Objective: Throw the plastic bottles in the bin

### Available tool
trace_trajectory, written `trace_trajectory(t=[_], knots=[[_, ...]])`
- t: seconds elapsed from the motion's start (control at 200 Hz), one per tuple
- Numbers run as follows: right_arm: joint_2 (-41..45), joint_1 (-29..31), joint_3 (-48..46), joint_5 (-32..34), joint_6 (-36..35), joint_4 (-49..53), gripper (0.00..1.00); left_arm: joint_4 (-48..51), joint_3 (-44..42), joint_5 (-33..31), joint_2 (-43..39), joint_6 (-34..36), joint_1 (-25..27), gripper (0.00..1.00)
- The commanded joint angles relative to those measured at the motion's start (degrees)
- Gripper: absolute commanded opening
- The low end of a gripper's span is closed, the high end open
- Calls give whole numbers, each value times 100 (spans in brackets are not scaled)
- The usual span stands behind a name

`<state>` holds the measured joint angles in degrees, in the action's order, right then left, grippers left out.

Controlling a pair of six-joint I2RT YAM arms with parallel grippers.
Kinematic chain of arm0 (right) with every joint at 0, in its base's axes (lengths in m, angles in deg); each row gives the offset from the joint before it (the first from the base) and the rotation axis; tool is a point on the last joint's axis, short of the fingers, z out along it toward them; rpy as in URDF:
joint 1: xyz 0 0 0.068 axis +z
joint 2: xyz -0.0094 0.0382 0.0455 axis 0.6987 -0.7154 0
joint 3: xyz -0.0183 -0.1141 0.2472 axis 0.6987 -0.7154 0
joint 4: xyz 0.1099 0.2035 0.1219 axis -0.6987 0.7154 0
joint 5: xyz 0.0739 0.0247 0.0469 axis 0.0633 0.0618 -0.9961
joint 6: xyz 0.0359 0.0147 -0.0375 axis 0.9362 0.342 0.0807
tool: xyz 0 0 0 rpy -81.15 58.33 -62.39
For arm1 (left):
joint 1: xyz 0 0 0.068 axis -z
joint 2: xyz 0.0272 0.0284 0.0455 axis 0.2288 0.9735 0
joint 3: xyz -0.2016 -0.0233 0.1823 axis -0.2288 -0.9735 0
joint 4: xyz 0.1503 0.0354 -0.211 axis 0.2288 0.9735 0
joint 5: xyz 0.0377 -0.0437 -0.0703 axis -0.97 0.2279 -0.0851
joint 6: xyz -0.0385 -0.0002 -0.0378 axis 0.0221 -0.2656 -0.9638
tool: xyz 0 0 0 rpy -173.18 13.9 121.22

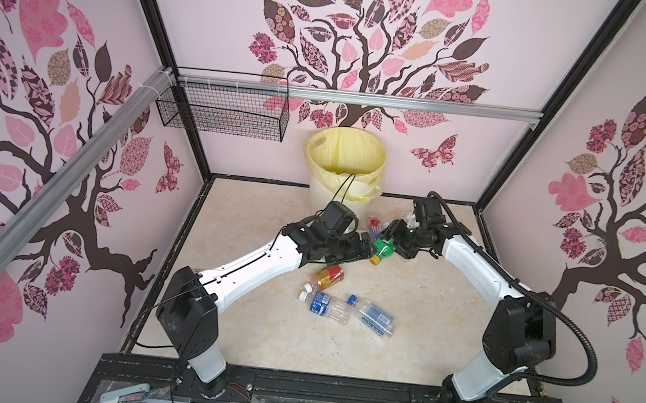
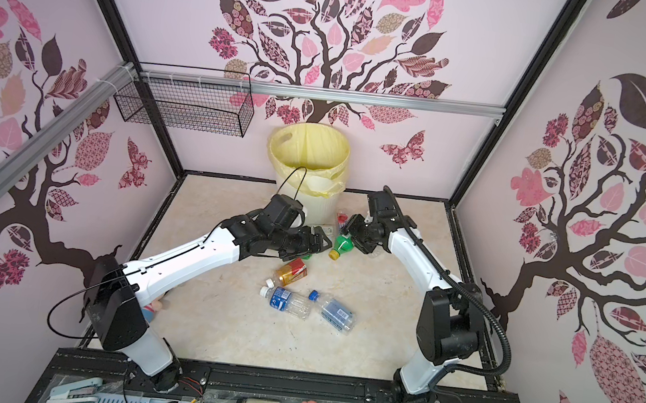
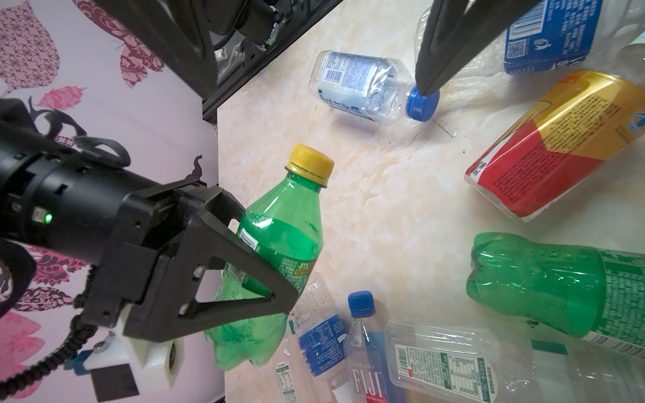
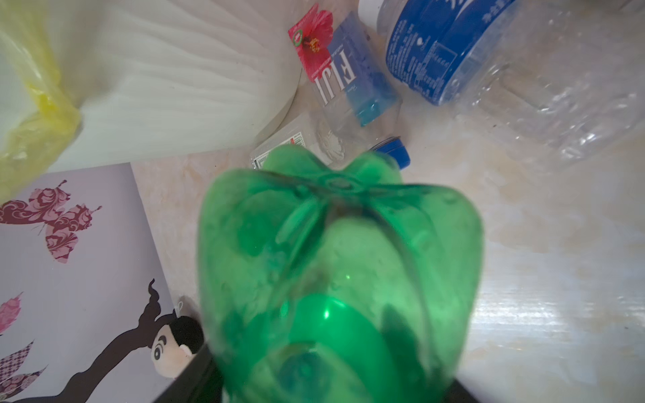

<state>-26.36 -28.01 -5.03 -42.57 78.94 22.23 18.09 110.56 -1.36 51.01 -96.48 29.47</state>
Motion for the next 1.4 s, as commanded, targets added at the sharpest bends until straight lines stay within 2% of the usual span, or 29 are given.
trace_trajectory(t=[0.0, 0.265, 0.545, 0.75, 0.85, 1.08, 1.265, 1.395], knots=[[222, -32, 275, -303, 250, 249, 63, -74, 422, 189, 268, 178, 15, 89], [323, -32, 441, -393, 268, 374, 62, -21, 897, 337, 723, 315, 11, 81], [385, 25, 593, -477, 295, 426, 62, -382, 840, 477, 844, 168, 11, 65], [346, 106, 818, -481, 336, 497, 61, -498, 715, 506, 831, 107, 17, 61], [332, 148, 856, -465, 325, 515, 61, -565, 650, 470, 788, 59, 20, 54], [350, 179, 881, -472, 354, 528, 61, -663, 604, 505, 774, 10, 26, 30], [398, 179, 967, -429, 298, 570, 65, -635, 599, 492, 733, -2, 23, 20], [459, 183, 1144, -321, 177, 687, 68, -530, 579, 397, 649, 53, 28, 16]])
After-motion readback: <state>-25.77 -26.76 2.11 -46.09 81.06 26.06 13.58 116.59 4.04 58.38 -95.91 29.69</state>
